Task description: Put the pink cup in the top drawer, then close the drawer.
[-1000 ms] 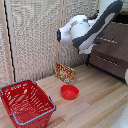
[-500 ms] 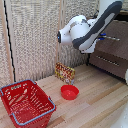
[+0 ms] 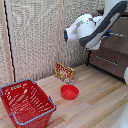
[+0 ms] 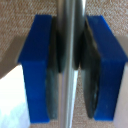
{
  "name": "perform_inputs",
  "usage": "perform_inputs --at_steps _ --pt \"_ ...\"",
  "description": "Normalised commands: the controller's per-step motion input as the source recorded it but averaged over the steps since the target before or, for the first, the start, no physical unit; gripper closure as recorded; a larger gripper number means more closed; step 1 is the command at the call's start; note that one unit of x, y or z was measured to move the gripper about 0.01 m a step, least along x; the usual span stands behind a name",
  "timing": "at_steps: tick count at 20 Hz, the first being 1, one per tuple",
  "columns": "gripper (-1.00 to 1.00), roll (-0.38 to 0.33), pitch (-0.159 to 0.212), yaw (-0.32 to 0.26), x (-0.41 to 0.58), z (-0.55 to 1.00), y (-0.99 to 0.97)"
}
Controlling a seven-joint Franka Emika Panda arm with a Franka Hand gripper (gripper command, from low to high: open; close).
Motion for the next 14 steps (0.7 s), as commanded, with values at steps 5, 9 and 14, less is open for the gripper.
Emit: perform_inputs --at_steps 5,9,14 --pt "1.00 -0.011 0.035 0.023 -0.277 0.41 -0.92" --pt "1.00 0.000 0.003 0.021 -0.193 0.32 -0.98" --pt "1.00 0.005 0.000 0.007 -0.169 0.25 -0.99"
